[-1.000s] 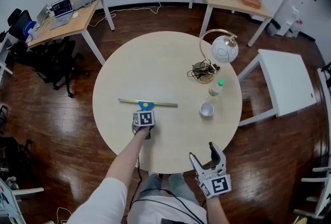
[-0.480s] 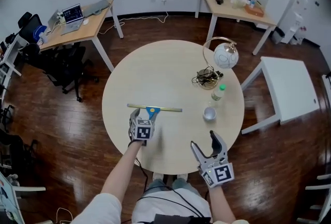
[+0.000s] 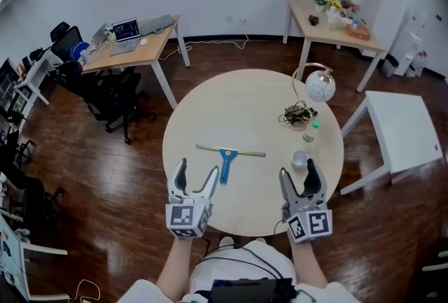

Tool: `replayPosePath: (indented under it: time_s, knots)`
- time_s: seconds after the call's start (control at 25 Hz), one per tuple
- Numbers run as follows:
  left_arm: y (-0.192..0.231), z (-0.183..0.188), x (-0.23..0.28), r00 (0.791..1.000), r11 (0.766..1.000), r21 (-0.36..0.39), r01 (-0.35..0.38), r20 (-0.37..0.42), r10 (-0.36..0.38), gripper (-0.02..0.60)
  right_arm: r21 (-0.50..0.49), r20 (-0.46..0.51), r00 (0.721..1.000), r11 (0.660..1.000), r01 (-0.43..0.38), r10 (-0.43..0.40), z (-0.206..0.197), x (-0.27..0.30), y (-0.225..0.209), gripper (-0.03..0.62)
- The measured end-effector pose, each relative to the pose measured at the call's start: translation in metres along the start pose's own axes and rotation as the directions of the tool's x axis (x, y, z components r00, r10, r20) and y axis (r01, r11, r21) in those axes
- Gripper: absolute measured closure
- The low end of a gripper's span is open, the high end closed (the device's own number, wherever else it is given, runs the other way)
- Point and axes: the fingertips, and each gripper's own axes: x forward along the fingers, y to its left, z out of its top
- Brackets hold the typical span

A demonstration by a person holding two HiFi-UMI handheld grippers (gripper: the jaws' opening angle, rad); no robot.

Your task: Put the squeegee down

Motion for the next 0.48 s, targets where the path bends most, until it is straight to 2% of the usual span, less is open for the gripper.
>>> replayPosePath:
  time_s: [0.16,0.28,0.48]
  knots:
    - [0.005,-0.01,-0.017,0.999,1.0,-0.02,-0.022,0.022,0.023,0.201,-0.035,-0.074,0.997,0.999,-0.038,0.035,-0.012,0.002,0.011,0.249]
    - [0.001,-0.012,-0.023,0.999,1.0,-0.017,0.006,0.038,-0.005,0.201,-0.043,-0.086,0.994,0.996,-0.077,0.073,-0.016,-0.001,0.024,0.25]
    - [-0.005,0.001,-0.027,0.997,1.0,-0.017,0.017,0.072,-0.015,0.202,-0.051,-0.099,0.991,0.994,-0.095,0.089,-0.017,-0.001,0.031,0.25]
